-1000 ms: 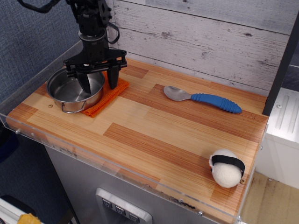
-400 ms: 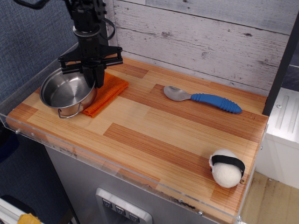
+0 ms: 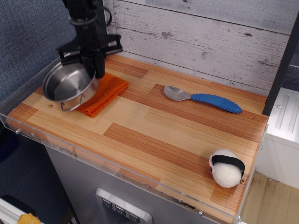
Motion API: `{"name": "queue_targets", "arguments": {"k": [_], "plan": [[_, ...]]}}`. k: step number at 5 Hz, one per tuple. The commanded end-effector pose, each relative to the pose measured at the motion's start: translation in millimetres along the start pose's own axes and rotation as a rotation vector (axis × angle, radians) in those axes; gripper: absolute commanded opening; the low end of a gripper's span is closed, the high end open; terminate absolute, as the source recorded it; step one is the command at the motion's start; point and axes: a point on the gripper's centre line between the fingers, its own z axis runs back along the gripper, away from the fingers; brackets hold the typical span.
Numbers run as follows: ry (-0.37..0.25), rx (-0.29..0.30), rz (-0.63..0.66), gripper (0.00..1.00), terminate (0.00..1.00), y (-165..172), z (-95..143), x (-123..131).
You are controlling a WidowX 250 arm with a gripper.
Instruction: Move the pot to the front of the blue spoon.
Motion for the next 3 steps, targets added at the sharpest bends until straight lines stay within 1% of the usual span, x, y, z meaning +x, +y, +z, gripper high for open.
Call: {"name": "queue_targets", "arguments": {"k": [1,2,3], "plan": [[-0.119,-0.101,-0.055,0.0,0.0,-16,71,3],[-0.139,-0.138,-0.146,0.0,0.0,-31,90,-24],[-0.128,-0.158,-0.235,0.0,0.0,-40,90,-56]]}}
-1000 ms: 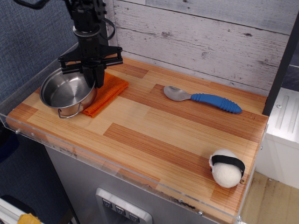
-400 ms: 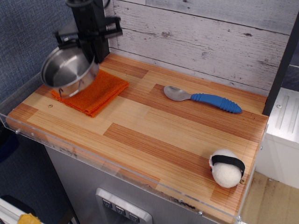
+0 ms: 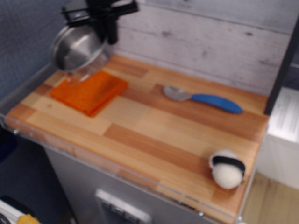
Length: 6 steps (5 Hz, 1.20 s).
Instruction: Move the pot to the front of the blue spoon.
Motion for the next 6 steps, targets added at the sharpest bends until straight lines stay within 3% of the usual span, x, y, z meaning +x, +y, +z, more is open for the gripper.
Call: {"name": "queue_targets", "arguments": {"k": [1,3,6], "plan": [[-0.014,-0.055,-0.152,0.0,0.0,-20,20,-54],[0.014,-0.045,-0.3,0.0,0.0,-23,9,-96],[0.078,0.005,-0.439,0.0,0.0,-53,-47,-137]]}}
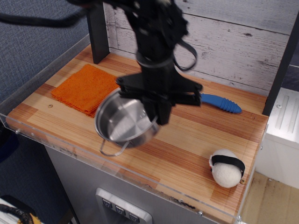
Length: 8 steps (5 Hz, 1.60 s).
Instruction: Move the pot to the front of the blue spoon.
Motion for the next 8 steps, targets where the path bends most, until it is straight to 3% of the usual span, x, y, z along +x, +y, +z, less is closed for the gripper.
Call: {"name": "queue_targets", "arguments": {"k": [1,3,4,7,8], "plan": [[0.014,0.016,-0.052,0.0,0.0,-15,-26,-7],[0.026,0.072,-0.06,0.0,0.0,-12,-41,-3],[0.058,0.102,-0.05,1.0,0.0,-11,-42,-3],[0.055,0.081,-0.03,1.0,0.0,0,-31,-1],[0.018,0.056,-0.048,1.0,0.0,-6,-13,0]]}}
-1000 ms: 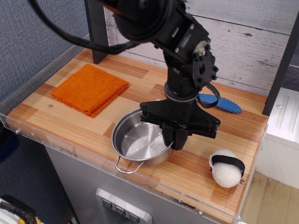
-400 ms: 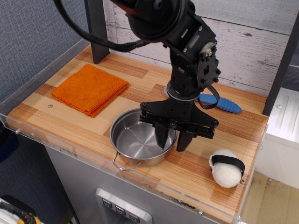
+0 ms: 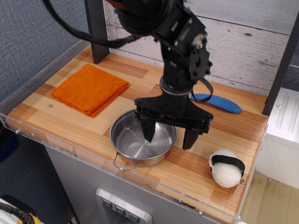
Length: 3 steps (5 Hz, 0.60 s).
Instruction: Move the pot to the front of the blue spoon.
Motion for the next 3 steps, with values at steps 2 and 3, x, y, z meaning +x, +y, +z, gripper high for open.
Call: {"name": "queue_targets", "arguments": {"k": [2,3], "plan": [[-0.156,-0.116,0.008,1.0,0.0,16,89,11],[-0.204,-0.166,0.049,1.0,0.0,34,126,15]]}}
